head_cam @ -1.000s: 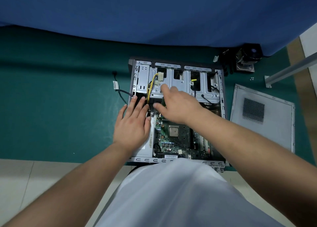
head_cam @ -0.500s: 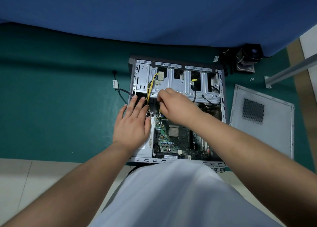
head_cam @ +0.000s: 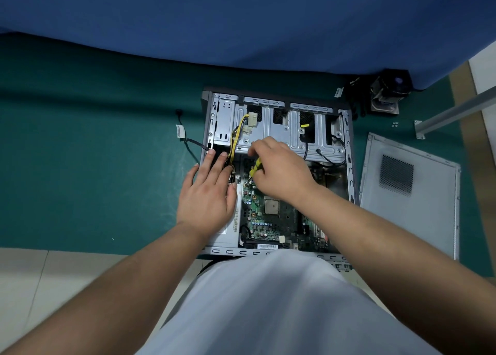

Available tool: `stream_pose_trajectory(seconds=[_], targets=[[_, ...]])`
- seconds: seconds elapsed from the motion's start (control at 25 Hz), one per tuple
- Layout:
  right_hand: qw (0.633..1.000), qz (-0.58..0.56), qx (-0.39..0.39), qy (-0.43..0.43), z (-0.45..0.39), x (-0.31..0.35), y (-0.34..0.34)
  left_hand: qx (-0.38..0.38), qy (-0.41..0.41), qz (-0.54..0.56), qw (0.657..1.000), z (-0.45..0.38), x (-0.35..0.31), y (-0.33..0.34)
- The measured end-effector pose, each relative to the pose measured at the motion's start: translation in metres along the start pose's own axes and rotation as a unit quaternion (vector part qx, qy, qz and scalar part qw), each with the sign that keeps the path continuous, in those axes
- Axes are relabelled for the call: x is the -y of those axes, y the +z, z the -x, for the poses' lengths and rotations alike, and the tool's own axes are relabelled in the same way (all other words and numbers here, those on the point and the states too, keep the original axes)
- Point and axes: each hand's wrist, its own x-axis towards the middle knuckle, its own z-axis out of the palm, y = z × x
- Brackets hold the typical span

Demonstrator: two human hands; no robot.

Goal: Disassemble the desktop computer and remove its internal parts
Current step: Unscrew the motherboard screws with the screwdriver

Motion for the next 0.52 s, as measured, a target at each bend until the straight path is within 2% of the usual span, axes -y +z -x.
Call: stream_pose_trajectory(seconds=[0.08, 0.2, 0.28, 0.4, 0.52], targets=[[0.999, -0.002, -0.012, 0.03, -0.0005, 0.002, 0.0024, -0.002, 0.001, 0.001, 1.0, 0.0003, -0.0003, 0.0], [0.998, 0.051, -0.029, 0.01, 0.0005, 0.0031, 0.0048, 0.001, 0.0, 0.002, 1.0, 0.0002, -0.0003, 0.0], [0.999, 0.03, -0.032, 0.004, 0.003, 0.0031, 0.0048, 0.004, 0.001, 0.001, 1.0, 0.0, -0.0005, 0.0], [0.998, 0.017, -0.033, 0.051, 0.0031, 0.0046, 0.0042, 0.005, 0.0, 0.003, 1.0, 0.0, -0.0005, -0.0004], [0.999, 0.033, -0.033, 0.01, 0.0032, 0.0064, 0.0037, 0.013, -0.001, 0.007, 1.0, 0.0002, -0.0006, -0.0017]])
